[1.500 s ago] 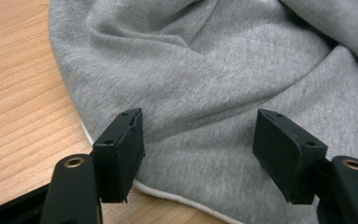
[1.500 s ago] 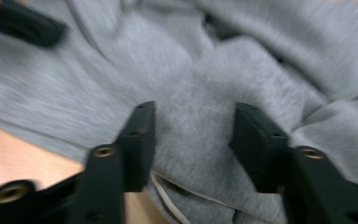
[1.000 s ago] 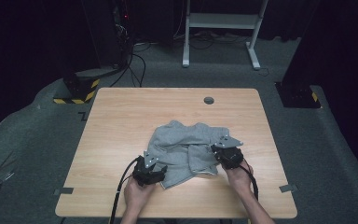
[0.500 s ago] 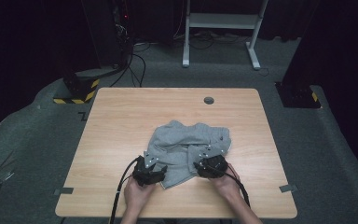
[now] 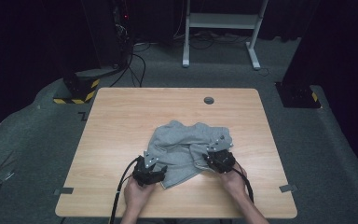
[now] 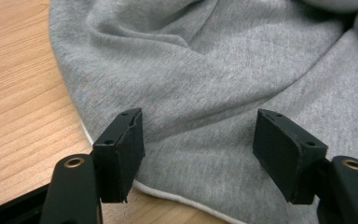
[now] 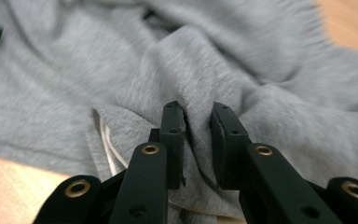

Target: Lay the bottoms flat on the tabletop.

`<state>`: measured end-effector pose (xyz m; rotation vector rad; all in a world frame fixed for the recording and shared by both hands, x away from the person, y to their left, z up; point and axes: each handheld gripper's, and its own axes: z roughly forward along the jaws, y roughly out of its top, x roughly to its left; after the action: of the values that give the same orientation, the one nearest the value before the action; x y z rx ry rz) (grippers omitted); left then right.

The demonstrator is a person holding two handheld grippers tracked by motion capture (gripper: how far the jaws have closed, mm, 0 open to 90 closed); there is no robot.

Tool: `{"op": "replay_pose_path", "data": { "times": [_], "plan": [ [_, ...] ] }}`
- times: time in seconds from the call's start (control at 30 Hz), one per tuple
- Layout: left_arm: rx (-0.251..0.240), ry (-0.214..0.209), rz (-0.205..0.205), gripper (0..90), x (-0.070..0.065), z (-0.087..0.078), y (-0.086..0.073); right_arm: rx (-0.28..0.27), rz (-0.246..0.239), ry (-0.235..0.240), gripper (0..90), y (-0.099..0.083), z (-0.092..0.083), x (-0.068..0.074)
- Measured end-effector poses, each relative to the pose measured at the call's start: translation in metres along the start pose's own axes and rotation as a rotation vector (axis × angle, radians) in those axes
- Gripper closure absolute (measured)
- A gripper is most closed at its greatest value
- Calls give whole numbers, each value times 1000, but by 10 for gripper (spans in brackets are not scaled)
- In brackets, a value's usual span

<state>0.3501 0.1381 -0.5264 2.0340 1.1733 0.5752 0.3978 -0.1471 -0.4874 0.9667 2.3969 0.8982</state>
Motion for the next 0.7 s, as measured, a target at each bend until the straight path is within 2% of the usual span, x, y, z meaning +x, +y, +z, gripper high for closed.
{"op": "replay_pose_path", "data": {
  "times": [0.2, 0.27, 0.3, 0.37, 0.43, 0.47, 0.63, 0.7],
  "plan": [
    [0, 0, 1, 334, 0, 0, 0, -61, 63, -91, 765, 5, -20, -32],
    [1, -1, 2, 335, 0, 0, 0, -55, 102, -114, 765, 2, -20, -47],
    [1, -1, 2, 335, 0, 0, 0, -41, 141, -122, 764, -1, -17, -55],
    [0, 0, 2, 335, 0, 0, 0, 1, 170, -126, 759, -7, -10, -63],
    [-1, 1, 1, 336, 0, 0, 0, 36, 174, -114, 736, -15, -2, -63],
    [-1, 1, 0, 336, 0, 0, 0, 36, 168, -112, 723, -17, -2, -62],
    [-1, 1, -1, 336, 0, 0, 0, -5, 154, -92, 641, -19, -10, -47],
    [1, 2, 0, 336, 0, 0, 0, -28, 113, -84, 632, -16, -15, -36]
  ]
}}
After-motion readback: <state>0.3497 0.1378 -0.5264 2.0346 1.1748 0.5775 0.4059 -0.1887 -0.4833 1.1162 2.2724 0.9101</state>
